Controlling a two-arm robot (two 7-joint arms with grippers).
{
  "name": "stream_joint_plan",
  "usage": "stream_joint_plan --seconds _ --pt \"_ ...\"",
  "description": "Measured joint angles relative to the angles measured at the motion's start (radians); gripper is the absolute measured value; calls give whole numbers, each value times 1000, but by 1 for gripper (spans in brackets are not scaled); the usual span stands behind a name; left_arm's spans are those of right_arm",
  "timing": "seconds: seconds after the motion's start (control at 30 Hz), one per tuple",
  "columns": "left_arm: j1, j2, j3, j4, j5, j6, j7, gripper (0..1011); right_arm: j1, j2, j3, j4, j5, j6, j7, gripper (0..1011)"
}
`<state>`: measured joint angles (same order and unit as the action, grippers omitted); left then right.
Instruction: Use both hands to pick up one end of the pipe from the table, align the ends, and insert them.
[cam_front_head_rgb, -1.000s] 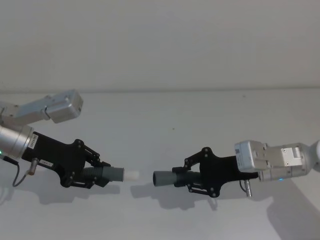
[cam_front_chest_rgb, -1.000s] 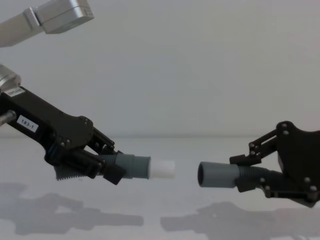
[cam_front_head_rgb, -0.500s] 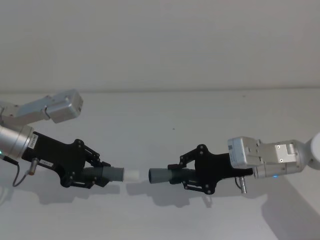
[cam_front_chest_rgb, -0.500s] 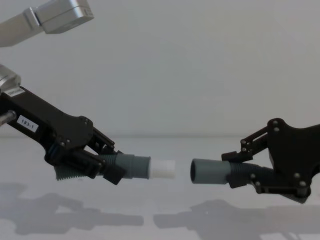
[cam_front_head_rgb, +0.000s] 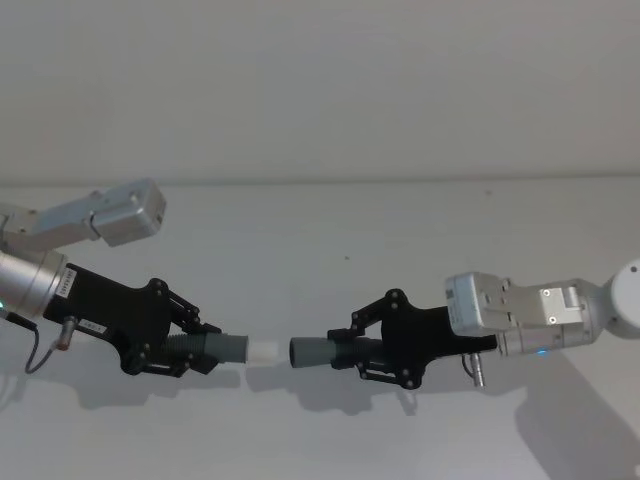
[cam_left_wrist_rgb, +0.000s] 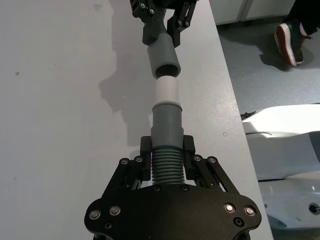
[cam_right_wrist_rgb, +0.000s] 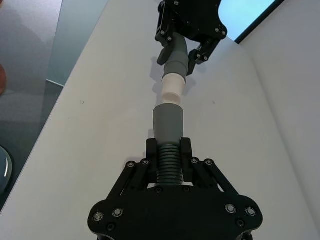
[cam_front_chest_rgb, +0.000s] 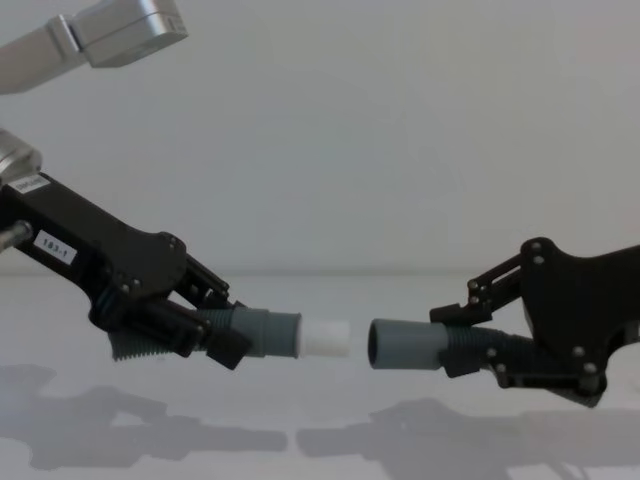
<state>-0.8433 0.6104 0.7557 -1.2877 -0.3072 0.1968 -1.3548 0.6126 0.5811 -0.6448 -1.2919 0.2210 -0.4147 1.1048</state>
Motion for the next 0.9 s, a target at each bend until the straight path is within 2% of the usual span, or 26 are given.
stream_joint_plan --seconds 0.9 --pt "0 0 0 0 0 0 0 329 21 -20 -27 24 13 -3 -8 244"
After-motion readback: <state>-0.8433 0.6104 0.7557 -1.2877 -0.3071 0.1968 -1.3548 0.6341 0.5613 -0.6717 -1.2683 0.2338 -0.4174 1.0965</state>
